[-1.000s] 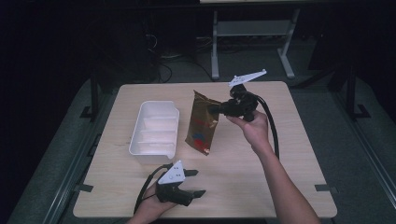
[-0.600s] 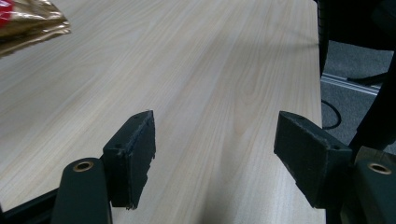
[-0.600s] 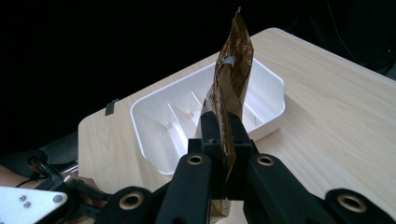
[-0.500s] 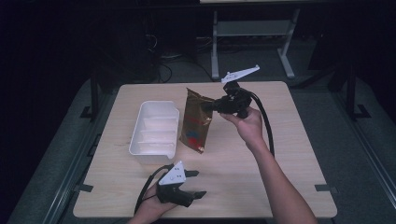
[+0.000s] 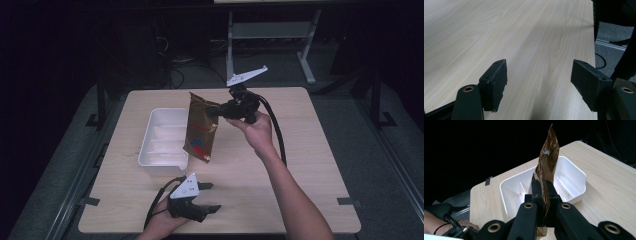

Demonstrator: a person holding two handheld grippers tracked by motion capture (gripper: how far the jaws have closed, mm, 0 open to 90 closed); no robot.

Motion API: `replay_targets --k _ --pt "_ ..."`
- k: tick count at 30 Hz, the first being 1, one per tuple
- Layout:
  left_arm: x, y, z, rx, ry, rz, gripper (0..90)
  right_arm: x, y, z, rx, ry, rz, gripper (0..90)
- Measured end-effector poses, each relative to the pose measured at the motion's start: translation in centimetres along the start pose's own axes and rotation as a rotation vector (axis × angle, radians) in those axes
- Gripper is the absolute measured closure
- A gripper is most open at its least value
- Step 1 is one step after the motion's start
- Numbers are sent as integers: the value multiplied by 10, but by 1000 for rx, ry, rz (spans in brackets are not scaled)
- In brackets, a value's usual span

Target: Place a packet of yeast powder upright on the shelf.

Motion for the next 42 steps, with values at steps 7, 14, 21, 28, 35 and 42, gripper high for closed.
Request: replay_targets --k 7,14,21,28,35,42 --pt "0 -1 0 -5 4 1 285 -6 3 -4 1 -1 -11 894" --pt "-1 -1 0 -15 9 -5 284 -12 12 -13 12 -9 -31 894" --pt "0 -1 0 -18 7 -5 283 -19 18 -18 20 -15 -44 894" --pt "0 -1 0 -17 6 -2 282 -25 22 -24 28 -15 -53 894" --pt "1 -2 0 -12 2 -2 281 -31 30 -33 43 -16 -59 894" --pt "1 -2 0 -19 6 -2 281 -43 38 -41 62 -5 -70 894"
Point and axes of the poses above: each handheld gripper's, and its own axes: x roughly backward along the jaws, z roughly out of its underside, y roughly to its left, the point moved 5 cm from there along -x, roughly forward along the jaws, and after that the axes turned 14 degrees about z, right-handed, at the moved point
